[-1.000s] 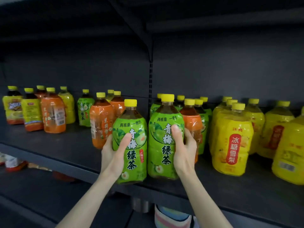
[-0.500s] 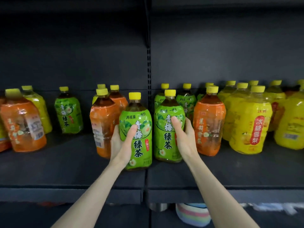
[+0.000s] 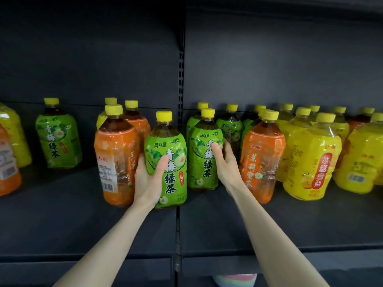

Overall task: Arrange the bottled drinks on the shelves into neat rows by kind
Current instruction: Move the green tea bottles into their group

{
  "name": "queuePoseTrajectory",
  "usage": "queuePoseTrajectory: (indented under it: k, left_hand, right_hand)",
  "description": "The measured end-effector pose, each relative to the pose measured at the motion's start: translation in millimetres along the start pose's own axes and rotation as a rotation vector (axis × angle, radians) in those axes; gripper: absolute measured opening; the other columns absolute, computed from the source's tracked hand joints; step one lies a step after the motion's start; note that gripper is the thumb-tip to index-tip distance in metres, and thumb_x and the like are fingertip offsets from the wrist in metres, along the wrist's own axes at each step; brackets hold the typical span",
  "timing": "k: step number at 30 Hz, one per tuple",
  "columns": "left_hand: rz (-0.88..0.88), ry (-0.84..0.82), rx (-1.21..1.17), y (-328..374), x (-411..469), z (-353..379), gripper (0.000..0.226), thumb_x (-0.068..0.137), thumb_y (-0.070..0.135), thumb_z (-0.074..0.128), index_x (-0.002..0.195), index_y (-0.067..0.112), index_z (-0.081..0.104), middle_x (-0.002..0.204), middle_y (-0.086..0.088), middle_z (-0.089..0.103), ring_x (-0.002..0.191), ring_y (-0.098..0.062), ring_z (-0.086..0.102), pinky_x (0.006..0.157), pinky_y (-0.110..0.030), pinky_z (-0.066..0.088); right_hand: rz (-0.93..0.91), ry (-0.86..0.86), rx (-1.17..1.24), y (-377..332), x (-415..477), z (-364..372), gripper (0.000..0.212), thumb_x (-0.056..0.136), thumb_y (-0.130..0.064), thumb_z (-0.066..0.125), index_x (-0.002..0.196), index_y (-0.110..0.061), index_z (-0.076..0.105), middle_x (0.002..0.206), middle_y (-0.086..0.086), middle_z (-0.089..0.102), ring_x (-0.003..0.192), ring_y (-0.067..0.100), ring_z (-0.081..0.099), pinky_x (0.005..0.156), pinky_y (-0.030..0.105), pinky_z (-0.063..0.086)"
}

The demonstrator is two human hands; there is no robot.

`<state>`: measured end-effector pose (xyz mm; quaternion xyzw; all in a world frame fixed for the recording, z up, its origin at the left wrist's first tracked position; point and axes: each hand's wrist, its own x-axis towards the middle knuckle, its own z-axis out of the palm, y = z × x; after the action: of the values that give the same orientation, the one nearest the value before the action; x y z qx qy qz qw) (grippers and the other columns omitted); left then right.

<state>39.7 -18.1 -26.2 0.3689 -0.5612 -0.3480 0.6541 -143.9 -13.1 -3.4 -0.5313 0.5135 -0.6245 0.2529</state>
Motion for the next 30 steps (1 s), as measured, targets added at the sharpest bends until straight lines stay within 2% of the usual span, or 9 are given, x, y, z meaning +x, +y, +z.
queuePoseTrajectory:
  k: [3, 5, 9, 14, 20, 22, 24, 28, 30]
  left_hand:
    - [0.002, 0.003, -0.028, -0.7, -0.8, -0.6, 0.068, 0.064, 0.066, 0.055, 0.124, 0.032, 0.047, 0.117, 0.014, 0.059, 0.108, 0.000, 0.056, 0.086, -0.019, 0.045]
    - [0.007, 0.004, -0.030, 0.4, -1.1, 0.5, 0.066, 0.064, 0.066, 0.055, 0.122, 0.035, 0.047, 0.114, 0.018, 0.058, 0.106, 0.002, 0.056, 0.084, -0.017, 0.044]
    - [0.012, 0.003, -0.030, 0.1, -2.0, 1.1, 0.067, 0.063, 0.066, 0.055, 0.121, 0.034, 0.047, 0.113, 0.019, 0.058, 0.107, -0.001, 0.056, 0.085, -0.020, 0.044]
    - [0.006, 0.004, -0.018, 1.0, -2.7, 0.9, 0.061, 0.063, 0.067, 0.055, 0.116, 0.038, 0.047, 0.113, 0.018, 0.058, 0.108, -0.002, 0.056, 0.087, -0.023, 0.045]
    - [0.004, 0.007, -0.019, 1.5, -3.1, 1.6, 0.069, 0.063, 0.067, 0.054, 0.122, 0.031, 0.047, 0.116, 0.014, 0.059, 0.108, -0.003, 0.057, 0.085, -0.020, 0.045]
    - [0.002, 0.004, -0.014, 1.0, -2.9, 1.1, 0.066, 0.063, 0.067, 0.055, 0.120, 0.034, 0.048, 0.117, 0.013, 0.060, 0.109, -0.005, 0.057, 0.088, -0.024, 0.046]
    - [0.004, -0.002, -0.013, 1.5, -2.9, 1.0, 0.058, 0.063, 0.067, 0.054, 0.114, 0.039, 0.048, 0.114, 0.017, 0.059, 0.107, -0.001, 0.056, 0.086, -0.021, 0.045]
    - [-0.002, -0.015, -0.019, -0.9, -2.2, -0.2, 0.059, 0.063, 0.068, 0.055, 0.115, 0.040, 0.047, 0.116, 0.015, 0.059, 0.109, -0.003, 0.056, 0.088, -0.023, 0.045]
    - [0.004, -0.021, -0.017, 1.2, -3.0, -0.5, 0.056, 0.062, 0.067, 0.054, 0.112, 0.040, 0.048, 0.113, 0.019, 0.058, 0.105, 0.003, 0.056, 0.084, -0.016, 0.045]
  right_hand:
    - [-0.013, -0.006, -0.043, 4.0, 4.7, 3.1, 0.072, 0.091, -0.060, 0.042, 0.150, -0.021, 0.027, 0.150, -0.003, 0.039, 0.140, 0.013, 0.032, 0.117, 0.039, 0.026]
    - [-0.025, -0.008, -0.065, 6.7, 7.2, 3.1, 0.068, 0.094, -0.058, 0.041, 0.150, -0.021, 0.028, 0.152, -0.002, 0.037, 0.142, 0.013, 0.028, 0.118, 0.040, 0.023]
    - [-0.037, -0.017, -0.072, 8.4, 14.2, -0.1, 0.057, 0.099, -0.045, 0.039, 0.149, -0.019, 0.030, 0.150, -0.001, 0.038, 0.140, 0.012, 0.032, 0.116, 0.030, 0.024]
    - [-0.046, -0.026, -0.093, 11.1, 20.6, 4.2, 0.074, 0.090, -0.062, 0.038, 0.149, -0.019, 0.030, 0.150, 0.000, 0.040, 0.140, 0.014, 0.033, 0.117, 0.041, 0.026]
    - [-0.044, -0.011, -0.097, 15.8, 28.3, 7.9, 0.066, 0.097, -0.052, 0.040, 0.151, -0.017, 0.025, 0.153, 0.002, 0.035, 0.142, 0.015, 0.029, 0.118, 0.040, 0.023]
    - [-0.045, -0.009, -0.100, 18.2, 31.2, 7.9, 0.065, 0.097, -0.050, 0.040, 0.151, -0.017, 0.024, 0.153, 0.002, 0.035, 0.142, 0.015, 0.028, 0.119, 0.039, 0.023]
    - [-0.049, -0.007, -0.107, 19.8, 33.8, 6.9, 0.064, 0.098, -0.048, 0.040, 0.151, -0.016, 0.025, 0.152, 0.002, 0.037, 0.141, 0.015, 0.030, 0.118, 0.040, 0.024]
    - [-0.050, -0.009, -0.114, 21.9, 35.5, 7.0, 0.062, 0.098, -0.046, 0.040, 0.150, -0.015, 0.027, 0.150, 0.003, 0.040, 0.140, 0.016, 0.033, 0.118, 0.039, 0.025]
    - [-0.054, -0.016, -0.104, 20.1, 34.4, 6.7, 0.059, 0.099, -0.044, 0.041, 0.149, -0.015, 0.030, 0.148, 0.002, 0.043, 0.138, 0.016, 0.036, 0.117, 0.038, 0.027]
